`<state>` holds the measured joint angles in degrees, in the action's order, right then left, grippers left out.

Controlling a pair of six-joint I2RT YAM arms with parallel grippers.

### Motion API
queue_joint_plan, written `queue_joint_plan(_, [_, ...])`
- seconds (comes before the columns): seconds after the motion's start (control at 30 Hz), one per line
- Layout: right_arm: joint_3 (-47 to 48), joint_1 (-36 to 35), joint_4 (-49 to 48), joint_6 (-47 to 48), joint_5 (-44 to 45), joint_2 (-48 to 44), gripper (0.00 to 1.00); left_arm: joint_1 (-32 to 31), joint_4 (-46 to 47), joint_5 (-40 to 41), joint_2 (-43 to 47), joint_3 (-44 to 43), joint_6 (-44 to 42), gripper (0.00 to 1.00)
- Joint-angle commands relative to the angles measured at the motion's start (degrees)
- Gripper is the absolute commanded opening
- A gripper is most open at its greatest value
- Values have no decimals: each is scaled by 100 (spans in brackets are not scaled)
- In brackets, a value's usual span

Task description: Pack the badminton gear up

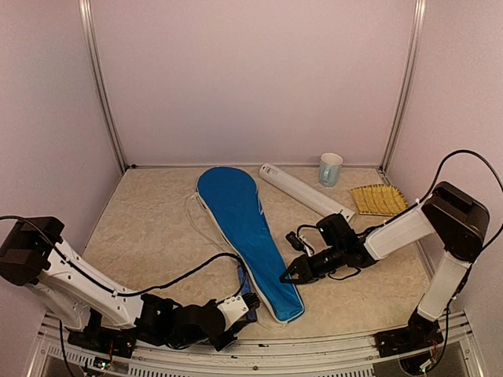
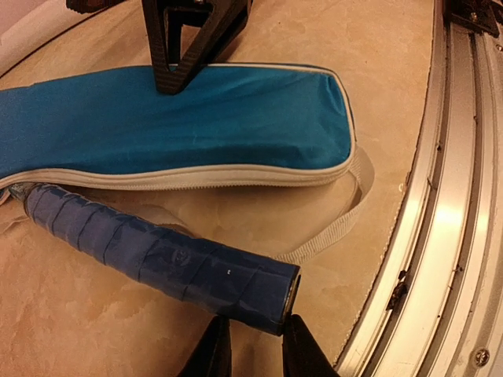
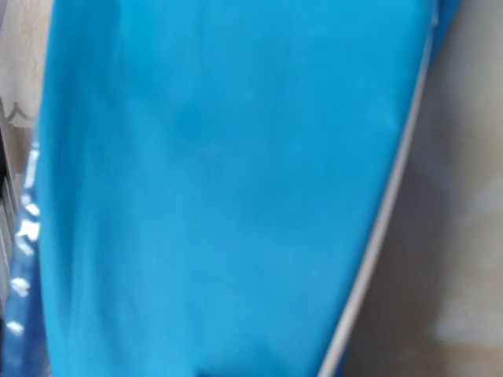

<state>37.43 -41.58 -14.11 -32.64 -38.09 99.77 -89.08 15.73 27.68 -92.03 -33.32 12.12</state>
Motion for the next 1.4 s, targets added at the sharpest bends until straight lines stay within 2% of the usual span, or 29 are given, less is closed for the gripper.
queue_joint_plan(0.0, [-59, -104, 224, 72, 75, 192, 28, 283, 484, 238, 169, -46, -252, 21])
queue_joint_plan(0.3, [-83, -141, 87, 12, -47, 188, 25, 570, 810, -42, -845, -380, -498, 20])
queue_joint_plan(0.5, [-90, -276, -99, -57, -137, 282, 19, 668, 1013, -143, -1332, -593, -614, 19])
queue_joint_plan(0.8, [-72, -459, -205, -121, -138, 455, 6, 760, 1364, -153, -1020, -870, -995, 19])
queue_joint_plan(0.93, [-75, -476, -191, -136, -138, 435, 4, 792, 1557, -279, -935, -960, -1105, 19])
queue_joint_plan(1.2, [-104, -513, -108, -137, -114, 296, 1, 1233, 2096, -671, -1483, -840, -975, 19])
queue_joint_plan(1.37, [-104, -529, -134, -191, -161, 228, 2, 1154, 2014, -862, -2053, -928, -1346, 23])
